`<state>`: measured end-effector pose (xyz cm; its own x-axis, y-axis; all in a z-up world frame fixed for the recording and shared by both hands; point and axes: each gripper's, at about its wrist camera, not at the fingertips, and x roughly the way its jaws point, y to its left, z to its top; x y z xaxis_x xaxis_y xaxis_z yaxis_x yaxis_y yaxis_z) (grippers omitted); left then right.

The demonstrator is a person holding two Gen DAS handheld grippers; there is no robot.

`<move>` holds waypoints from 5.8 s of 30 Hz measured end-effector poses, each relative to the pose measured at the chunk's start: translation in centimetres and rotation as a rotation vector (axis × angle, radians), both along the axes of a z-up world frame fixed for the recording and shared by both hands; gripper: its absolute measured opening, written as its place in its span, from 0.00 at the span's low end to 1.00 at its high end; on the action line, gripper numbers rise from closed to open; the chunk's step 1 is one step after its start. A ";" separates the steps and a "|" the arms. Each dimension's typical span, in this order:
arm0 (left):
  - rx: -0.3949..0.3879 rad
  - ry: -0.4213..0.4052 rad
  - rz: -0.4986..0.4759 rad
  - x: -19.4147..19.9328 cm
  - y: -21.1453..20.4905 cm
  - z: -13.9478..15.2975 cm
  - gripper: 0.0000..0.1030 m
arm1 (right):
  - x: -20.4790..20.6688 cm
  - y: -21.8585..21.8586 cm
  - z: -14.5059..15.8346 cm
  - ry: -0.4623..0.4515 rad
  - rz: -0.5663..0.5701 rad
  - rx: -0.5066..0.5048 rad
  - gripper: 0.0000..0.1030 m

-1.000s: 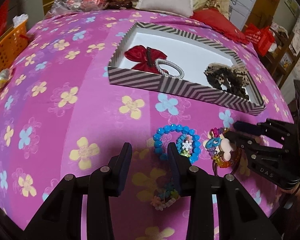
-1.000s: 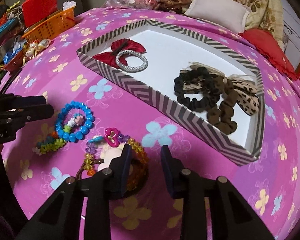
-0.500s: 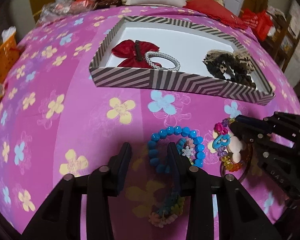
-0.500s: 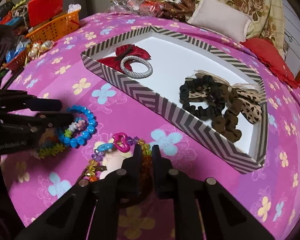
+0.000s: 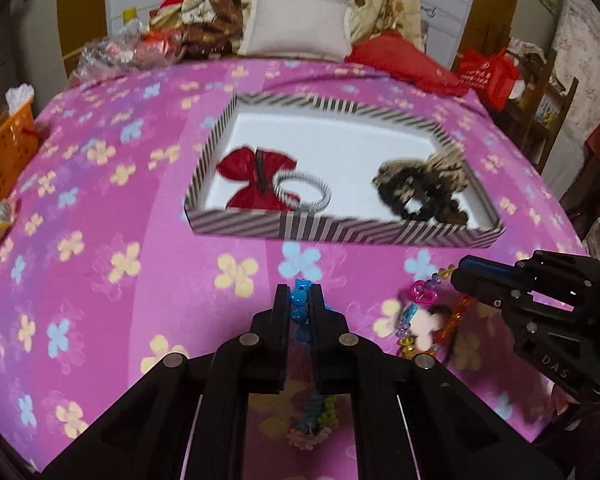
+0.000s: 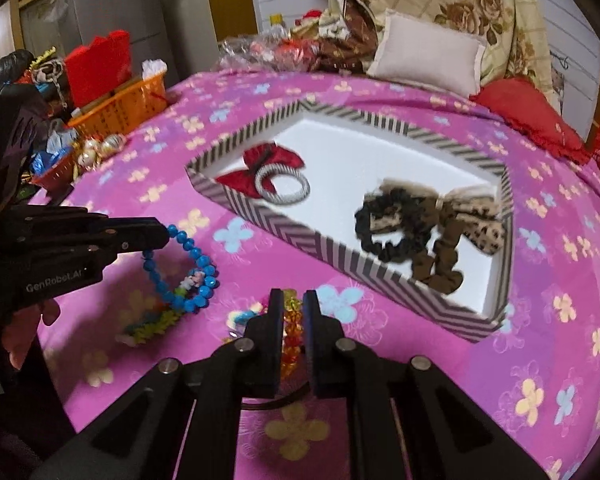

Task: Organize jewelry
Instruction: 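Carry the blue bracelet with the left tool while the right tool carries the rainbow bracelet into the tray, then open both tools to release the bracelets in the tray and withdraw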

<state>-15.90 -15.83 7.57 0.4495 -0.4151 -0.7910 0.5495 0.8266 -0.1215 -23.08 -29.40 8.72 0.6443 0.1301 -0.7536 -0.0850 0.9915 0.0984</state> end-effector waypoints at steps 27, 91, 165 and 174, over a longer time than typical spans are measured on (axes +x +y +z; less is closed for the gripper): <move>-0.058 -0.099 0.016 0.0 -0.1 6.0 0.00 | -1.0 0.9 6.8 -0.147 0.002 -0.018 0.09; 0.036 -0.077 0.126 10.1 -5.1 2.4 0.00 | 9.1 -1.5 3.5 -0.072 -0.041 0.058 0.09; 0.054 -0.095 0.143 3.4 -3.3 1.3 0.23 | 1.6 -2.5 1.0 -0.001 -0.224 0.041 0.59; 0.056 -0.099 0.158 1.4 -2.0 0.9 0.23 | 0.0 -2.0 0.4 0.018 -0.251 0.042 0.61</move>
